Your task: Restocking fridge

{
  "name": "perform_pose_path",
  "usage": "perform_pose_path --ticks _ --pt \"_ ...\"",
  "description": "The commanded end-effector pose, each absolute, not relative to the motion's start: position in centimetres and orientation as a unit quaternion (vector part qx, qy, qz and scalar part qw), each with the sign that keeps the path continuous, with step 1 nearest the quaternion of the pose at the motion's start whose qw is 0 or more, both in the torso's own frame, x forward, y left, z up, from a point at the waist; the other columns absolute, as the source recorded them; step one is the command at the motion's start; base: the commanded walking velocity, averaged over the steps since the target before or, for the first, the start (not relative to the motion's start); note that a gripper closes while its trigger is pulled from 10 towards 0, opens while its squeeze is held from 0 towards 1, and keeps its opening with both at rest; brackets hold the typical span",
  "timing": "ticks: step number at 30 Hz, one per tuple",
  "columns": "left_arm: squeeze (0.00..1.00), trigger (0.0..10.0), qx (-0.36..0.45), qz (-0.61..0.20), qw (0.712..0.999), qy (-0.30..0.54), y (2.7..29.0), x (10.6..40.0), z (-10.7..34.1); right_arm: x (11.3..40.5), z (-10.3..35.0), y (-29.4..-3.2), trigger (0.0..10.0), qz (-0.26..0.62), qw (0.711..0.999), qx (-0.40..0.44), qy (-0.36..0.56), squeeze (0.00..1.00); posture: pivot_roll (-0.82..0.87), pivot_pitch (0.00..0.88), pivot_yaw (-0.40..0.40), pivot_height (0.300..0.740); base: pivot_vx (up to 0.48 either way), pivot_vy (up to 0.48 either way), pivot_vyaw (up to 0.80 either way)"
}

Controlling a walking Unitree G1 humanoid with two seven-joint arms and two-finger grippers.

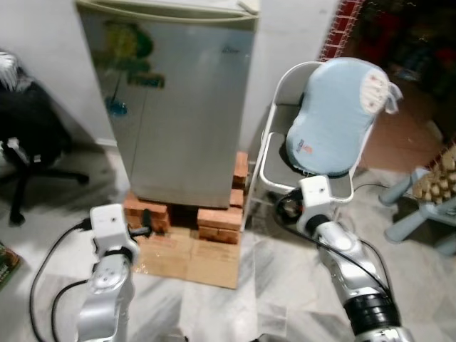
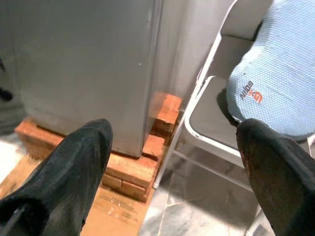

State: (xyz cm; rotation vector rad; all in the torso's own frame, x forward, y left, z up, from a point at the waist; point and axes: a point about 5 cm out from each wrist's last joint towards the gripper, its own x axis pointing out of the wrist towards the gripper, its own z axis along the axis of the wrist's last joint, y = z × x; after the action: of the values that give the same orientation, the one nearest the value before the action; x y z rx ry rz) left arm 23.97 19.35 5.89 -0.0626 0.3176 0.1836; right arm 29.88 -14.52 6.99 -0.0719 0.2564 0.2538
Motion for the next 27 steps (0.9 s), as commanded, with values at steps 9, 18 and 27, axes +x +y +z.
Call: perform_pose_path --ticks 9,18,27 --pt "0.0 10.0 -0.026 0.075 0.983 0.164 19.1 24.3 6.0 30.4 7.5 -13.7 10.0 0.137 0.983 -0.035 0.119 0.0 0.08 0.031 -0.041 0.74 0.0 0.48 -0.8" --pt "0.0 10.0 -0.012 0.058 0.986 0.157 18.8 24.8 6.7 30.8 8.0 -13.5 10.0 0.134 0.984 -0.032 0.111 0.0 0.08 0.047 -0.029 0.74 0.0 0.48 -0.8" --pt "0.0 10.0 -0.006 0.022 0.989 0.147 18.2 24.9 7.5 30.5 8.2 -13.2 10.0 0.134 0.985 -0.028 0.107 0.0 0.08 0.076 -0.022 0.74 0.0 0.243 -0.8"
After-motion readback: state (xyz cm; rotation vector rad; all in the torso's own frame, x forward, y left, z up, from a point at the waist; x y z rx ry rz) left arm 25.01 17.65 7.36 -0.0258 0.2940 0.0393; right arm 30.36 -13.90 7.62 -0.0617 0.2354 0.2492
